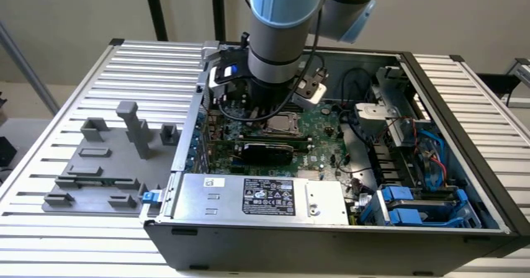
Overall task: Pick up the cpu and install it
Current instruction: 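Install the second cpu locking lever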
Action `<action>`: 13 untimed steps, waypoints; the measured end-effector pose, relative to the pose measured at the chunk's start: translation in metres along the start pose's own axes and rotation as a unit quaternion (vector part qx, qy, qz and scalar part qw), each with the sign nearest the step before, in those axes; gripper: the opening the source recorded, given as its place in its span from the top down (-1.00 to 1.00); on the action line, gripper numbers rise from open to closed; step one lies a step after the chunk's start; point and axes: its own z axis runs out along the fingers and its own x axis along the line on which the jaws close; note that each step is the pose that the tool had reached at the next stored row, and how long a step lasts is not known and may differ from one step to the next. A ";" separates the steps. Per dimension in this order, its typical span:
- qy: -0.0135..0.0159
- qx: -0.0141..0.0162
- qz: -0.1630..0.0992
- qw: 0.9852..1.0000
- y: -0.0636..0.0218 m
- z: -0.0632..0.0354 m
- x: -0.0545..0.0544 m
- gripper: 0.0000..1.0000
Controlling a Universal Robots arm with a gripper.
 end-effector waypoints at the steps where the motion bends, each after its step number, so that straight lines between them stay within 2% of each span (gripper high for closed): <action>1: 0.000 0.000 0.000 1.000 -0.0003 0.0004 0.000 0.79; 13: 0.000 0.000 0.000 1.000 -0.0037 0.0154 0.001 0.79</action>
